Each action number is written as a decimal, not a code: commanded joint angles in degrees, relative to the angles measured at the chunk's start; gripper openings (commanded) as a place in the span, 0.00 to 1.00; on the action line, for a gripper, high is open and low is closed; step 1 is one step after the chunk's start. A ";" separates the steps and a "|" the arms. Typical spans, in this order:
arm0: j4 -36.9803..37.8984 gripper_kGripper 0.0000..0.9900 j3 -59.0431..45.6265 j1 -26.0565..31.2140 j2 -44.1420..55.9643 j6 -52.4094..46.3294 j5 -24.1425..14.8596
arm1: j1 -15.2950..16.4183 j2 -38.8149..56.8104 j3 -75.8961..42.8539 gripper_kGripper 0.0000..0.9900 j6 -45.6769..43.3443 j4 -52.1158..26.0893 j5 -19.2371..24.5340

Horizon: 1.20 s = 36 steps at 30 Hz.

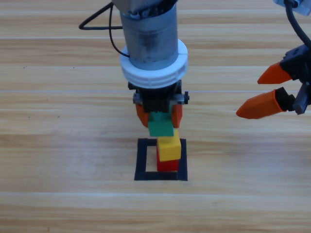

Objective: Stack the blocks in the rectangular block: red at the bottom, yellow in the middle, green on top

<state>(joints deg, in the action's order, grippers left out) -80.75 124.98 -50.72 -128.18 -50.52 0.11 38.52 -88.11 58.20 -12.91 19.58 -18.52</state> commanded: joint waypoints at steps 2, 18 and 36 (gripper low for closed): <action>-0.55 0.00 0.35 -1.22 -3.57 1.57 0.68 | -1.43 0.31 -1.15 0.98 0.52 0.98 -0.20; -0.55 0.00 0.97 -1.22 -4.98 1.66 0.50 | -1.43 0.22 -1.07 0.98 0.61 0.98 -0.20; -0.55 0.00 1.85 -1.22 -5.77 2.01 0.32 | -1.43 0.13 -1.07 0.98 0.61 0.98 -0.29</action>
<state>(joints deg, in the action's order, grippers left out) -80.75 125.78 -50.72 -131.24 -49.06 0.23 38.52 -88.11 58.20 -12.90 19.58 -18.52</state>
